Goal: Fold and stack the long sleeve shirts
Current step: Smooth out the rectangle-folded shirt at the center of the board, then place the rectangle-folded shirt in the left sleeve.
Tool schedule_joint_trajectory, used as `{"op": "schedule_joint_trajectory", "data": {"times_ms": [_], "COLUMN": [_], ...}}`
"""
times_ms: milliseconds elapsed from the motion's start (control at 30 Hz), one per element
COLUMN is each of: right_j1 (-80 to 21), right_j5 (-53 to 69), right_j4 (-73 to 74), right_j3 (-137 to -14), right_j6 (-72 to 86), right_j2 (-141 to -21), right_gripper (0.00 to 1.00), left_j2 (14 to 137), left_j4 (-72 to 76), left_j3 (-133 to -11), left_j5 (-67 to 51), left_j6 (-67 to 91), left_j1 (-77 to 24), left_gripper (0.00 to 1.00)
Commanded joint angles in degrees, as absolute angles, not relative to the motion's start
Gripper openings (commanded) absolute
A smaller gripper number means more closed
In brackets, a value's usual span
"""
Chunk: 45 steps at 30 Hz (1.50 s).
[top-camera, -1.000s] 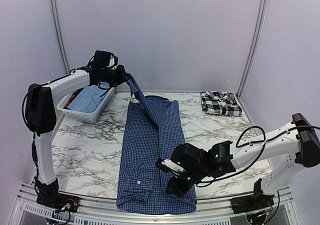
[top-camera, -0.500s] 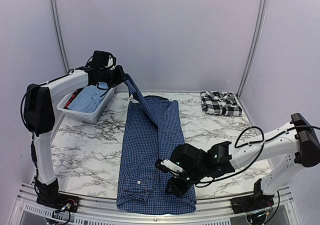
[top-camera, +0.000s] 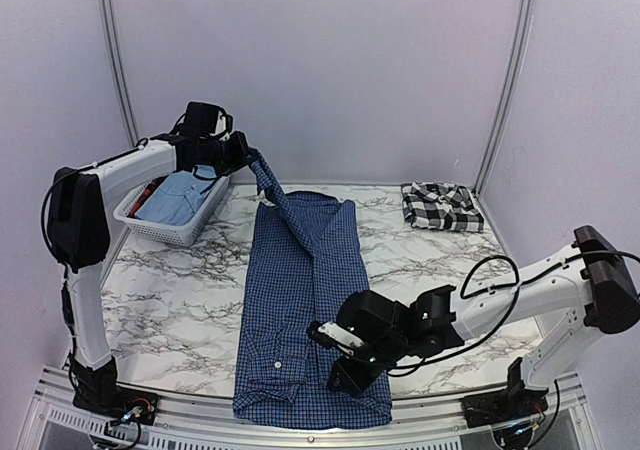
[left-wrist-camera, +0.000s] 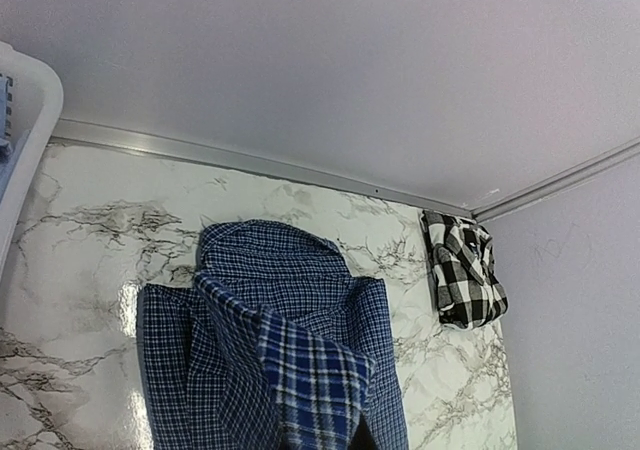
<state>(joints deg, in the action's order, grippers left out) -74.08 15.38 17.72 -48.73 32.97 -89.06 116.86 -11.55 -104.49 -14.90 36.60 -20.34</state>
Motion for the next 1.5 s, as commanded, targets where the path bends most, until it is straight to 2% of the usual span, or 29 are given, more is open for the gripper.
{"op": "schedule_joint_trajectory", "data": {"times_ms": [0,133,233,400,533,700,900,1000,1100,1167,1200,1300,1467], "right_j1": [-74.6,-74.6,-74.0,-69.5,-61.4,-50.6,-46.0,-45.2,-45.1,-45.1,-45.0,-45.0,-44.9], "right_j5": [16.0,13.9,11.0,3.5,-4.6,-5.5,-5.2,-3.8,-2.9,-2.4,-2.3,-2.2,-2.6], "right_j4": [15.9,17.5,19.9,24.5,28.3,27.4,25.5,24.2,22.9,22.4,22.2,21.7,20.4], "right_j3": [-51.6,-53.0,-55.3,-56.8,-54.7,-50.3,-49.1,-48.6,-48.5,-48.8,-48.9,-49.3,-49.6], "right_j6": [32.5,32.2,31.7,32.9,35.6,36.3,34.8,34.0,33.1,32.6,32.3,31.8,31.2], "right_j2": [-90.8,-89.8,-87.7,-82.1,-75.6,-69.8,-69.5,-70.8,-72.6,-73.9,-74.5,-75.9,-77.5], "right_gripper": [0.1,0.39,0.54,0.6,0.62,0.63,0.63,0.64,0.65,0.65,0.65,0.65,0.65], "left_j2": [116.5,116.9,116.9,115.5,114.4,113.7,114.4,115.6,116.2,115.4,114.8,112.2,108.2], "left_j4": [-11.4,-11.4,-11.4,-11.5,-13.0,-17.4,-24.3,-28.9,-30.0,-29.9,-29.9,-27.8,-21.5], "left_j3": [-104.9,-105.0,-104.0,-101.0,-98.7,-95.2,-92.3,-92.0,-91.2,-91.1,-91.1,-90.4,-87.3], "left_j5": [-17.9,-22.0,-25.6,-30.1,-32.7,-32.7,-28.9,-24.9,-21.8,-21.0,-20.7,-20.1,-8.9], "left_j6": [35.4,32.7,30.3,24.1,17.8,10.5,2.7,-2.0,-3.6,-3.3,-3.0,-1.3,7.4], "left_j1": [-20.3,-21.4,-22.9,-26.6,-31.3,-37.8,-44.8,-48.4,-50.2,-50.6,-50.8,-51.1,-49.6], "left_gripper": [0.0,0.0,0.0,0.0,0.0,0.0,0.01,0.15,0.34,0.51,0.55,0.64,0.63]}}
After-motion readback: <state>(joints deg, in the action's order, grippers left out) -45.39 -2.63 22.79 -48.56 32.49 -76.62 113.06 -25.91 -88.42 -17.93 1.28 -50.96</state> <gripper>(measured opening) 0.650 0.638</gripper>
